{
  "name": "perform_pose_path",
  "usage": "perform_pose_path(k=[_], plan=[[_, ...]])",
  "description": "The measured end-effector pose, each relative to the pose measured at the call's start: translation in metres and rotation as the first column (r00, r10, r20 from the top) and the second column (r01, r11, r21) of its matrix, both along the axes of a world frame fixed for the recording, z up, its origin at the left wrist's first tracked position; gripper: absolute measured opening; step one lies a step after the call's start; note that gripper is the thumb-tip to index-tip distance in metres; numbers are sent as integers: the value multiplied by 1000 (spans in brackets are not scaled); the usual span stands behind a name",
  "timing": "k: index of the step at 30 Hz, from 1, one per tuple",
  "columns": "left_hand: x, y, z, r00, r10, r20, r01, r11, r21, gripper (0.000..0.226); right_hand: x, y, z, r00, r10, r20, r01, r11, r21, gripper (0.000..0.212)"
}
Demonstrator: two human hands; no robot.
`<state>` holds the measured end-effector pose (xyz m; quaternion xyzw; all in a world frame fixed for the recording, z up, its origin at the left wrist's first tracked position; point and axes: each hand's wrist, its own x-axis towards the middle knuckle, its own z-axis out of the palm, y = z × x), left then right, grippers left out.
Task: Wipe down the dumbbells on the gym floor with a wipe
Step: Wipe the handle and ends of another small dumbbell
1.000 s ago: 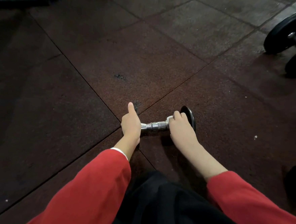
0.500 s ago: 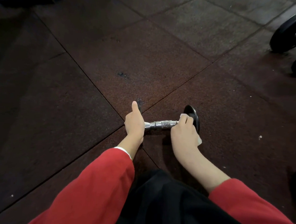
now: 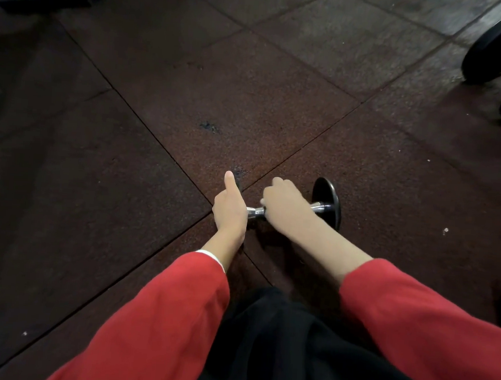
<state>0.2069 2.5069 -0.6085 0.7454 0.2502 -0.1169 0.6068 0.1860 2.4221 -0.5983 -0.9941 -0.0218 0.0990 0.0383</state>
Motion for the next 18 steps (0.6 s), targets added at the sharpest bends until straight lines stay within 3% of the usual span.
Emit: perform_pose_path(k=[5, 11, 14, 16, 18], plan=[[4, 2, -7, 1000, -18, -2, 18, 1000, -4, 59, -8, 23, 6, 989, 142, 35, -144, 988, 56, 28], [8, 1, -11, 998, 20, -66, -25, 996, -81, 65, -19, 16, 1, 997, 53, 50, -62, 980, 189, 31], [16, 1, -4, 994, 48, -100, -64, 984, -167, 49, -33, 18, -13, 999, 45, 15, -47, 967, 252, 36], [15, 5, -3, 987, 159, -23, -160, 951, -265, 39, -38, 21, -20, 996, -37, 76, 19, 975, 224, 42], [1, 11, -6, 976, 138, 168, -108, 979, -175, 26, -37, 20, -31, 988, -61, 141, 32, 978, 204, 48]])
